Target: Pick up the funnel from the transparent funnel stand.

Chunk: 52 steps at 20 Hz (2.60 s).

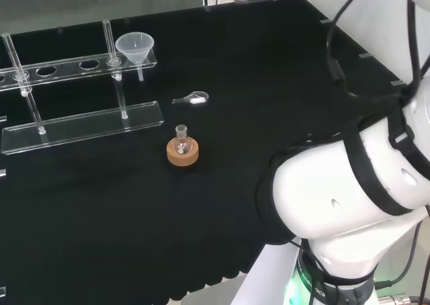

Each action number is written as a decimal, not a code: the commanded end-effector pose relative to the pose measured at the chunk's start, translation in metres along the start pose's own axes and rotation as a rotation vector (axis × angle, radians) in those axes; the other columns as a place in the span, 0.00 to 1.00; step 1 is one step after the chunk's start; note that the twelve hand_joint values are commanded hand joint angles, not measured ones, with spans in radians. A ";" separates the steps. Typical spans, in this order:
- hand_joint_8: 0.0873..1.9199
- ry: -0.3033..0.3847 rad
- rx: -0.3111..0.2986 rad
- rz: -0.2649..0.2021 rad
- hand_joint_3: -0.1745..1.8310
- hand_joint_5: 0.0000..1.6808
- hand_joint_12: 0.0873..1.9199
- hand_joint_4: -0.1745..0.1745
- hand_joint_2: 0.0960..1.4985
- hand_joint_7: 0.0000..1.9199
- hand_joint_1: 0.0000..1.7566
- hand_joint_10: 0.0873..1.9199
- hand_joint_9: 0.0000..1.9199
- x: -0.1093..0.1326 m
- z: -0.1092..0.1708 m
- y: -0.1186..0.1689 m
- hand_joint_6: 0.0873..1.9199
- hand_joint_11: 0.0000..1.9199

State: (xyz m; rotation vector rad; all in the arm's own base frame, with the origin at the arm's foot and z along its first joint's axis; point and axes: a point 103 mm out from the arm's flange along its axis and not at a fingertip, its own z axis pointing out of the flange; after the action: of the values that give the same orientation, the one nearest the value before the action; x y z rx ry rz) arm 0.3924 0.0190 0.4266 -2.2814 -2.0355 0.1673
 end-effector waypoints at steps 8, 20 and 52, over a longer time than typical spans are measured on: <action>0.25 -0.088 0.090 -0.094 0.23 0.12 0.71 0.55 0.62 0.09 0.20 0.33 0.14 0.073 0.034 0.056 0.00 0.06; 0.31 -0.137 0.207 -0.171 0.21 0.08 0.75 0.57 0.50 0.03 0.28 0.37 0.13 0.119 0.069 0.099 0.00 0.10; 0.00 -0.260 0.341 -0.223 0.23 0.01 0.82 0.69 0.38 0.02 0.41 0.38 0.00 0.153 0.119 0.170 0.00 0.10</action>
State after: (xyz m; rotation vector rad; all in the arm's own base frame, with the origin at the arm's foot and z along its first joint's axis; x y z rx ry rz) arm 0.5600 0.1550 0.2849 -1.8881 -2.1547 0.7700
